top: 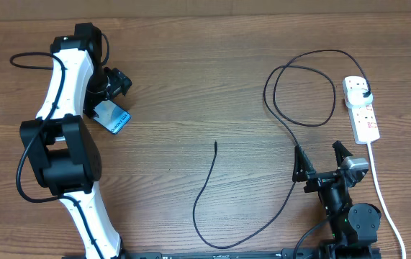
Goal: Plug charger to phone and switch on socket
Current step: 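Close the left gripper on the phone's short edge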
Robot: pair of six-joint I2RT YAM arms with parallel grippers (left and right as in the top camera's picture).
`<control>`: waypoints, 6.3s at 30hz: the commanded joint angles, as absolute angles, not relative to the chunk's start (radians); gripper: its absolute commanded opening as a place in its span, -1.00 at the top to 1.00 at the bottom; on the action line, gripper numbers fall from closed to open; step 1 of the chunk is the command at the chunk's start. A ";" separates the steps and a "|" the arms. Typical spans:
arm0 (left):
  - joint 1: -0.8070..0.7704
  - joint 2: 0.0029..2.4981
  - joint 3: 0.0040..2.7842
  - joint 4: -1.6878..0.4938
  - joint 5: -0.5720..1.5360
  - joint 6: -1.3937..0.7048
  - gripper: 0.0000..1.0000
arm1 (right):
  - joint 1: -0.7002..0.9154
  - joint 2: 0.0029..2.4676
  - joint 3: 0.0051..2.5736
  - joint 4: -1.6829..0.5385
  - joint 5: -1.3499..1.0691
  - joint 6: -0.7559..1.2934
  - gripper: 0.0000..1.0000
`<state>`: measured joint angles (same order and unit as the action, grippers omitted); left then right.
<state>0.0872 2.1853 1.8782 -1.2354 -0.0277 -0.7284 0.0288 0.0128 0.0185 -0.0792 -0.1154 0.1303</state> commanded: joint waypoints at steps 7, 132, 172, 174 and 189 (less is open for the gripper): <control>0.092 2.257 1.882 -1.233 -0.063 -0.762 -1.00 | 0.035 0.005 0.008 -0.076 -0.105 0.126 -1.00; 0.156 2.302 1.736 -1.031 -0.051 -0.764 -0.99 | 0.036 0.005 0.008 -0.076 -0.105 0.126 -1.00; 0.155 2.302 1.736 -1.031 -0.052 -0.764 -0.71 | 0.035 0.005 0.008 -0.076 -0.105 0.126 -0.99; 0.155 2.302 1.736 -1.031 -0.052 -0.764 -0.68 | 0.035 0.005 0.008 -0.076 -0.105 0.126 -0.99; 0.150 2.302 1.736 -1.031 -0.052 -0.764 -0.46 | 0.036 0.005 0.008 -0.076 -0.105 0.126 -0.99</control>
<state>0.1585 2.2818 1.7718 -1.0237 -0.0338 -0.7544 0.0288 0.0128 0.0185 -0.0799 -0.1150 0.1303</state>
